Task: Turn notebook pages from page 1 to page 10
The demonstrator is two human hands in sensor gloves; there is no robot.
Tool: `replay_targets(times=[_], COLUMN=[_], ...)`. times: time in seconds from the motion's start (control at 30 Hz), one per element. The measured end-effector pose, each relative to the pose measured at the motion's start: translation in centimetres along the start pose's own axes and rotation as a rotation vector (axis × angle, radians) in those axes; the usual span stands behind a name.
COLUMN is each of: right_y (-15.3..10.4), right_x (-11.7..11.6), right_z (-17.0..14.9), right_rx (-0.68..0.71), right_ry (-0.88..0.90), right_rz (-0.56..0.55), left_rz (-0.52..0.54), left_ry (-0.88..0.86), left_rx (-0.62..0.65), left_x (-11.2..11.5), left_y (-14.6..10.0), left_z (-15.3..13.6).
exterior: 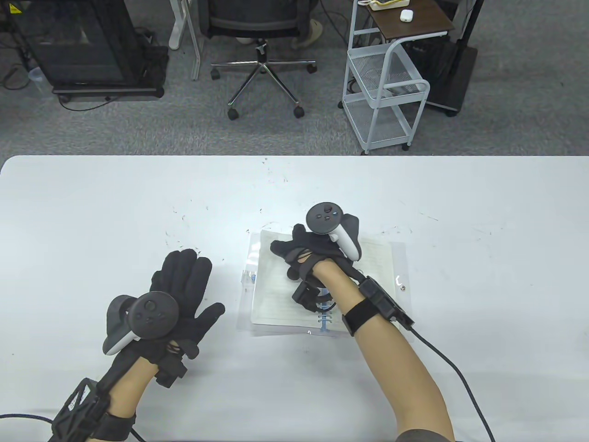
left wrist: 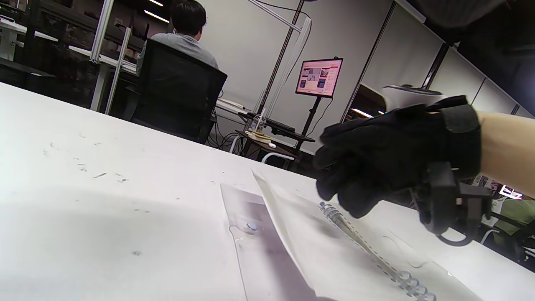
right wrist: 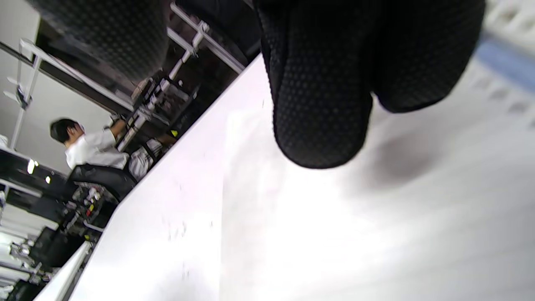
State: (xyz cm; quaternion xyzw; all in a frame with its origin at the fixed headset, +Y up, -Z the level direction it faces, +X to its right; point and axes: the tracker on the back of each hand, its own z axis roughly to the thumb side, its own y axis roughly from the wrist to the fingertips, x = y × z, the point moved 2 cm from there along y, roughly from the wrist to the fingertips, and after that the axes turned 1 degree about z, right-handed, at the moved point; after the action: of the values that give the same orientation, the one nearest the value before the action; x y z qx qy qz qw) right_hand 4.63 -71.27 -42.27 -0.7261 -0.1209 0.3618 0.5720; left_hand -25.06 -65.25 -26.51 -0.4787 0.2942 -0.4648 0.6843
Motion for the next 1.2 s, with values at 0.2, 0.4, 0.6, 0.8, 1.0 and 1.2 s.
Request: replay_targets(times=[0.2, 0.4, 0.6, 0.8, 1.0, 1.2], right_y=[-3.3, -4.8, -4.5, -4.3, -4.6, -5.3], right_x=[4.9, 5.5, 4.0, 2.6, 2.3, 3.1], right_z=[-3.9, -10.6, -14.1, -15.1, -14.2, -12.2], right_rx=[0.019, -0.062, -0.064, -0.101, -0.058, 0.021], right_ry=[-0.111, -0.513, -0.544, -0.555, -0.554, -0.498], right_rz=[-0.189, -0.147, -0.026, 0.064, 0.023, -0.116], left_rz=[-0.002, -0.005, -0.008, -0.020, -0.023, -0.019], left_ry=[0.000, 0.000, -0.004, -0.005, -0.008, -0.009], left_rx=[-0.002, -0.009, -0.018, -0.020, -0.020, -0.018], left_x=[0.1, 0.1, 0.1, 0.3, 0.4, 0.3], left_y=[0.0, 0.0, 0.0, 0.1, 0.1, 0.1], left_z=[0.0, 0.0, -0.1, -0.2, -0.2, -0.1])
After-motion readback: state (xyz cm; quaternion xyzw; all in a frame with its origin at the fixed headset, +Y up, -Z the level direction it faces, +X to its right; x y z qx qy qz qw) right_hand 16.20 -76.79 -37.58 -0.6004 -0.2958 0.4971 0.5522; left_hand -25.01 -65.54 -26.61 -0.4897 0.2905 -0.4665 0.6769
